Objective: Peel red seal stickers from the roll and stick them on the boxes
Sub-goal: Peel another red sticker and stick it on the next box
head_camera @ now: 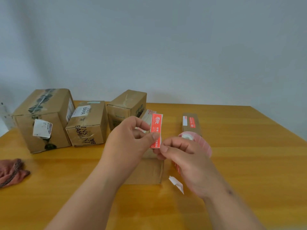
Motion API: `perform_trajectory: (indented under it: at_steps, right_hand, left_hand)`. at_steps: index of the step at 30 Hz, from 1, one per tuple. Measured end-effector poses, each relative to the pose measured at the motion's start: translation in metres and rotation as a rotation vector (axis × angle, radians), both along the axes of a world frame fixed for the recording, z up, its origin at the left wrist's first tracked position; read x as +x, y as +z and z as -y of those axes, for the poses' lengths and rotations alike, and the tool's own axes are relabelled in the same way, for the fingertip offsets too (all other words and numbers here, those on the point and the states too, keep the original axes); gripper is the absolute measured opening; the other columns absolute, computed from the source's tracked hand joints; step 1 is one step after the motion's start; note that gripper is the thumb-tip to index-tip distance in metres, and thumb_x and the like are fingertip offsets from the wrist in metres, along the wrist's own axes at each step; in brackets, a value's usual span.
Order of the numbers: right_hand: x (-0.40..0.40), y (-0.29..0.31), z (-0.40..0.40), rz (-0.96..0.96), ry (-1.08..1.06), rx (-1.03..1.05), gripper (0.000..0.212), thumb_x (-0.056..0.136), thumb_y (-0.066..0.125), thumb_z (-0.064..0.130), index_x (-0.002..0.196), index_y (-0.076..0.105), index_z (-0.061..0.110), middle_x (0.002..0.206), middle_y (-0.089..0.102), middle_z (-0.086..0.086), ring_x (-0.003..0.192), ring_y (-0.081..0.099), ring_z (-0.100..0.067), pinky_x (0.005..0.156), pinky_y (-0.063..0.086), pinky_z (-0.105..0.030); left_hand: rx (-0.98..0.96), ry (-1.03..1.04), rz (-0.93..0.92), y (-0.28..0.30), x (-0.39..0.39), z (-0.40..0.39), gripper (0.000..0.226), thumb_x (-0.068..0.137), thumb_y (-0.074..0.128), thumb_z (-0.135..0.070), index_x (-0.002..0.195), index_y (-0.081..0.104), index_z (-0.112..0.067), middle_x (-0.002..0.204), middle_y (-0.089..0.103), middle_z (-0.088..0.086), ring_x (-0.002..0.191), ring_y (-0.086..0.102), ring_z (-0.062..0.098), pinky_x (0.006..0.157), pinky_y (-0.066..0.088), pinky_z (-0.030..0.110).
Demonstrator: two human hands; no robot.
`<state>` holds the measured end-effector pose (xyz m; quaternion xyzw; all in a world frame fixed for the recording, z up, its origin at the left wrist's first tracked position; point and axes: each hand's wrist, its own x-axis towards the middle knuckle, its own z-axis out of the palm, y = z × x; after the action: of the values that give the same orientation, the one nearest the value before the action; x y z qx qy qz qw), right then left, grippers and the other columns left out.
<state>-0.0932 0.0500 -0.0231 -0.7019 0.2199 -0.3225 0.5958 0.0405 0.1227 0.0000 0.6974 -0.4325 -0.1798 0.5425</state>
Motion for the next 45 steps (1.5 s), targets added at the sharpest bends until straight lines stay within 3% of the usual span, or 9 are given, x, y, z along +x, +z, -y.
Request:
perform_trajectory:
  at_steps: [7,16,21,24,27,31,35,42,45]
  right_hand:
    - [0.003,0.001,0.0,0.006,-0.009,-0.001,0.021,0.082,0.057,0.025,0.073,0.068,0.01,0.071,0.062,0.003,0.075,0.056,-0.007,0.073,0.045,-0.025]
    - [0.006,0.001,0.001,-0.005,-0.034,-0.063,0.019,0.082,0.056,0.025,0.069,0.065,0.015,0.068,0.057,0.004,0.074,0.052,-0.01,0.075,0.042,-0.034]
    - [0.005,-0.001,0.0,0.0,-0.039,-0.111,0.021,0.083,0.055,0.024,0.074,0.065,0.008,0.068,0.059,0.002,0.073,0.054,-0.011,0.073,0.043,-0.036]
    - [0.005,0.0,-0.002,-0.012,-0.047,-0.12,0.021,0.084,0.056,0.026,0.074,0.066,0.011,0.07,0.061,-0.003,0.075,0.056,-0.013,0.076,0.047,-0.039]
    - [0.003,0.002,-0.003,-0.027,-0.09,-0.119,0.02,0.088,0.06,0.026,0.074,0.068,0.014,0.069,0.063,0.003,0.073,0.058,-0.007,0.071,0.047,-0.029]
    - [0.003,0.003,-0.003,-0.077,-0.121,-0.168,0.016,0.09,0.062,0.025,0.077,0.07,0.02,0.08,0.071,0.002,0.084,0.066,-0.011,0.076,0.054,-0.032]
    - [0.002,0.004,-0.004,-0.115,-0.145,-0.215,0.016,0.089,0.062,0.022,0.077,0.072,0.022,0.082,0.071,0.006,0.085,0.065,-0.006,0.076,0.053,-0.025]
    - [0.0,0.003,-0.007,-0.17,-0.187,-0.327,0.018,0.088,0.062,0.019,0.074,0.071,0.025,0.078,0.067,0.015,0.077,0.06,0.001,0.066,0.043,-0.011]
    - [0.0,0.0,-0.007,-0.213,-0.197,-0.371,0.019,0.087,0.063,0.019,0.071,0.068,0.029,0.063,0.058,0.025,0.065,0.055,0.005,0.059,0.039,-0.008]
  left_hand:
    - [-0.016,-0.037,-0.037,-0.004,0.001,-0.004,0.018,0.081,0.072,-0.035,0.091,0.061,-0.025,0.071,0.074,-0.008,0.071,0.07,0.008,0.068,0.05,0.026]
    - [-0.061,-0.051,-0.025,-0.01,0.002,-0.002,0.009,0.082,0.071,-0.033,0.077,0.068,-0.026,0.074,0.073,-0.009,0.078,0.067,0.003,0.07,0.05,0.024]
    - [-0.071,-0.021,0.047,-0.013,0.0,-0.004,0.013,0.083,0.067,-0.038,0.074,0.069,-0.028,0.075,0.071,-0.012,0.079,0.063,0.001,0.061,0.046,0.018]
    - [-0.077,-0.055,0.037,-0.013,-0.001,-0.008,0.026,0.08,0.056,-0.051,0.074,0.07,-0.029,0.075,0.071,-0.011,0.08,0.063,0.004,0.059,0.048,0.024]
    - [-0.097,-0.123,0.028,-0.009,-0.002,-0.014,0.032,0.08,0.053,-0.052,0.078,0.073,-0.027,0.077,0.073,-0.007,0.08,0.063,0.006,0.058,0.047,0.017]
    - [-0.074,-0.207,0.025,-0.004,-0.003,-0.018,0.009,0.081,0.069,-0.035,0.083,0.078,-0.032,0.081,0.073,-0.024,0.09,0.062,-0.013,0.071,0.043,0.001]
    - [-0.054,-0.162,0.135,-0.008,0.002,-0.018,0.012,0.075,0.072,-0.042,0.085,0.078,-0.039,0.089,0.071,-0.021,0.095,0.063,-0.001,0.077,0.047,0.012]
    - [-0.003,-0.144,0.231,-0.004,0.0,-0.022,0.012,0.081,0.072,-0.03,0.082,0.078,-0.041,0.078,0.072,-0.022,0.088,0.063,-0.004,0.073,0.044,0.001]
    - [0.025,-0.114,0.353,-0.003,-0.003,-0.022,0.016,0.081,0.069,-0.034,0.075,0.073,-0.048,0.074,0.071,-0.024,0.088,0.062,-0.005,0.097,0.03,0.006]
